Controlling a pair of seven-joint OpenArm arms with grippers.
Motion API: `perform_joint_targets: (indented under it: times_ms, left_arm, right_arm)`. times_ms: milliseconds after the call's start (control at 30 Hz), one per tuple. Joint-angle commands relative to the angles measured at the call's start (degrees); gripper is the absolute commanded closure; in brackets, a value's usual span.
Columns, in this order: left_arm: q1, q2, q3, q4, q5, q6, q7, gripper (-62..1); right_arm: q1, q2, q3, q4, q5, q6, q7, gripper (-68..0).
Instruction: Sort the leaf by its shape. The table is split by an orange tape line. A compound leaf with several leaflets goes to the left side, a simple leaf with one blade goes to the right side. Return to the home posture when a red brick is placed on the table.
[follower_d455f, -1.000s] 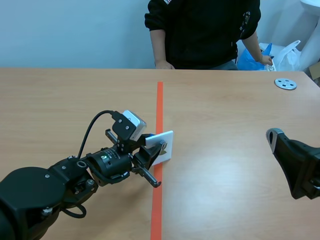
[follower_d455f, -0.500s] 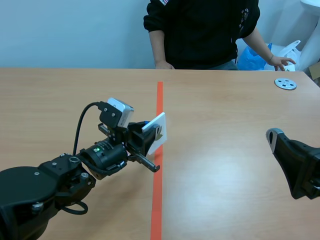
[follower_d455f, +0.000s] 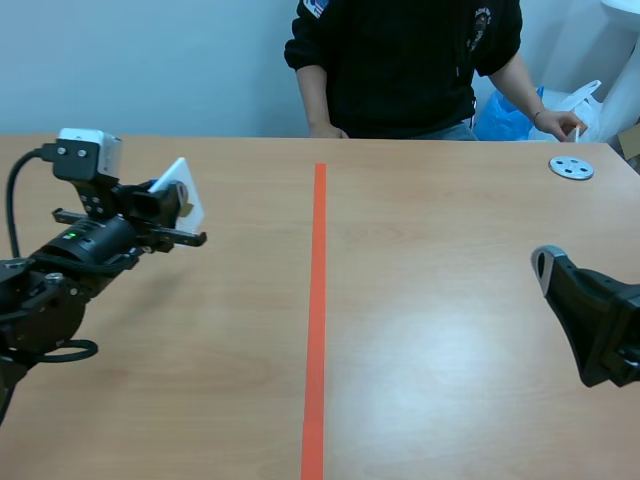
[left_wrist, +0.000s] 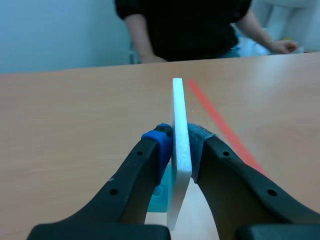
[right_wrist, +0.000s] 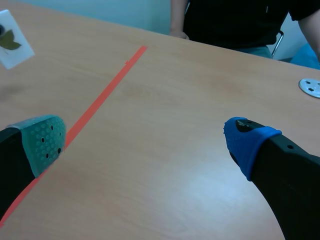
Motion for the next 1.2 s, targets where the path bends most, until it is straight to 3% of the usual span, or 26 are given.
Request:
perform_joint_targets:
  times_ms: [0,600,700,867,933,1167]
  left_arm:
    - [-0.90,-1.03,-0.42,-0.15,-0.20,0.42,-0.72,-5.3]
    - [-0.96,-2.43,-4.48,-14.47,-2.01,0.70,-5.86,-5.8]
    - [-0.96,-2.43,-4.48,-15.96,-4.59,0.70,-5.88,-9.0]
    - [-0.94,-2.43,-4.48,-17.31,-4.90,0.70,-6.71,-12.3]
    - [-0.94,-2.43,-4.48,-17.38,-4.87,0.70,-7.34,-17.2]
    - [-0.92,-2.97,-4.48,-16.85,-4.90,0.61,-11.52,-44.4]
  right_arm:
    - [0.59,0.59,0.11,0.33,0.42,-0.04,0.79,-67.9]
    - [1.07,0.59,0.11,0.33,0.44,0.76,0.81,-67.9]
    - [1.07,0.59,0.11,0.33,0.63,1.22,0.81,-67.9]
    - [1.07,0.59,0.11,0.33,0.63,1.22,0.81,-67.9]
    - [1.07,0.59,0.11,0.33,0.63,1.22,0.81,-67.9]
    - [1.05,0.59,0.11,0.33,0.63,1.22,0.79,-67.9]
